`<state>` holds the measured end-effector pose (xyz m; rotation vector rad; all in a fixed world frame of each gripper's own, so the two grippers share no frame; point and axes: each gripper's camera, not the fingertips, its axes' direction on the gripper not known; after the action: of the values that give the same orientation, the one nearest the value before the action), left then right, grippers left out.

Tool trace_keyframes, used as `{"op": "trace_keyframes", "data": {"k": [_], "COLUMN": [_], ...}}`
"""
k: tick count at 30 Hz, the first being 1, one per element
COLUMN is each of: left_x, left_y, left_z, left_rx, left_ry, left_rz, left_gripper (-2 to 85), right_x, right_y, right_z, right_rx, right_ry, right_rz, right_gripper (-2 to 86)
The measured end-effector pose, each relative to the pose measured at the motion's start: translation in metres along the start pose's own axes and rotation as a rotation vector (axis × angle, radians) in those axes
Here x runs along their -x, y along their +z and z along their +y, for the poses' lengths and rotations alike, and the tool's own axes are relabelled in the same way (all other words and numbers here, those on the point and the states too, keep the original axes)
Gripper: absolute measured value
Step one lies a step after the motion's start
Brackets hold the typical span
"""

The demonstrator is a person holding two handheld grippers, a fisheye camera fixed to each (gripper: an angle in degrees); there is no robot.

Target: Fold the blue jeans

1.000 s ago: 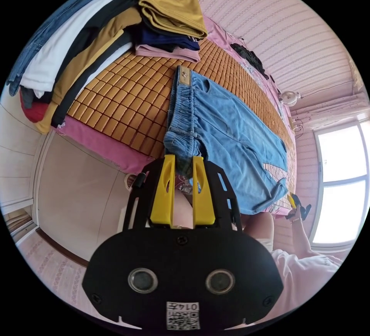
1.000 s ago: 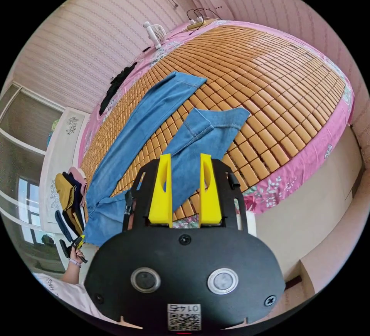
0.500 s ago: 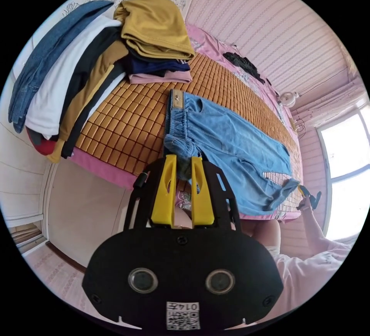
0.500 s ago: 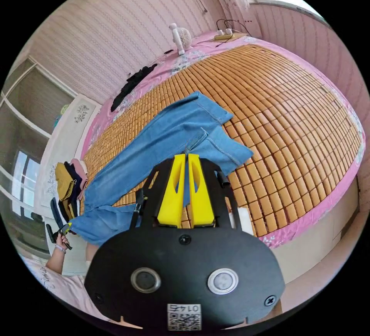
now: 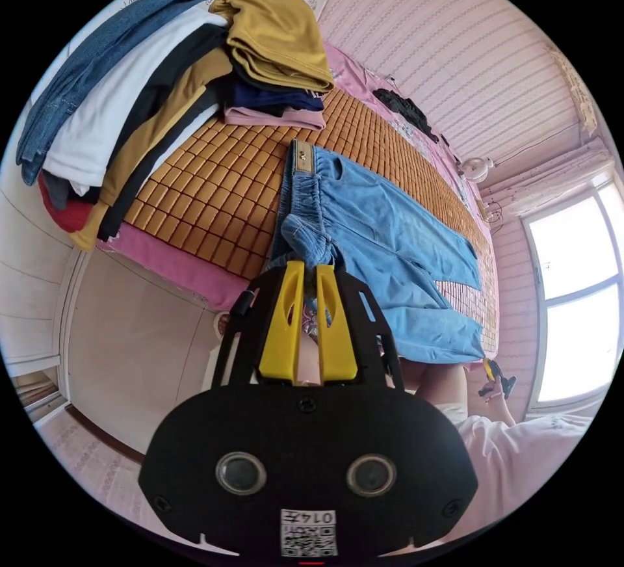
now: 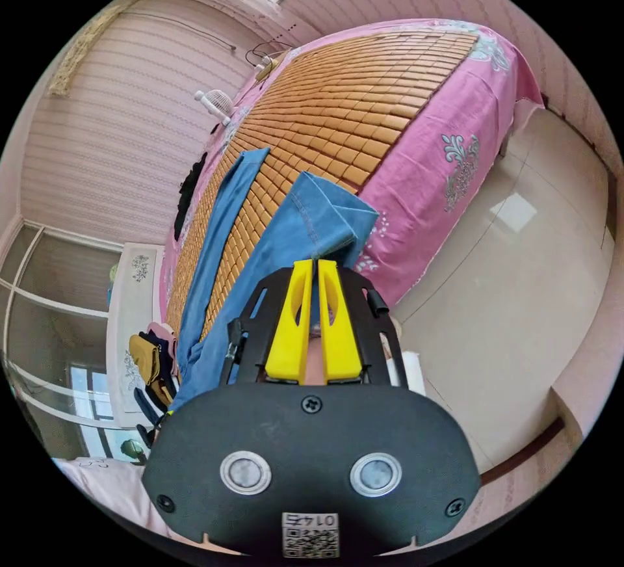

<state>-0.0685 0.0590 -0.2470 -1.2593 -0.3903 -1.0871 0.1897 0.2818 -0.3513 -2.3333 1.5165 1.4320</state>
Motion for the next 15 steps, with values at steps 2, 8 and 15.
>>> {"op": "trace_keyframes", "data": {"k": [2,8,15], "left_x": [-0.002,-0.007,-0.021], "left_y": [0.003,-0.003,-0.023], "left_z": [0.001,-0.003,-0.028], "left_rx": [0.019,0.003,-0.101], "left_ry": [0.010,0.029,0.035], "left_rz": [-0.010,-0.012,0.070], "left_gripper": [2.9,2.5,2.0], "right_x": [-0.008,-0.003,0.103], "right_y": [-0.002,-0.007,-0.056], "right_z": [0.004,-0.004,-0.067], "right_rx": [-0.021,-0.039,-0.209], "right_ry": [0.037,0.025,-0.255], "right_rz": [-0.009,-0.036,-0.296], "right_gripper": [0.5,0.2,0.0]}}
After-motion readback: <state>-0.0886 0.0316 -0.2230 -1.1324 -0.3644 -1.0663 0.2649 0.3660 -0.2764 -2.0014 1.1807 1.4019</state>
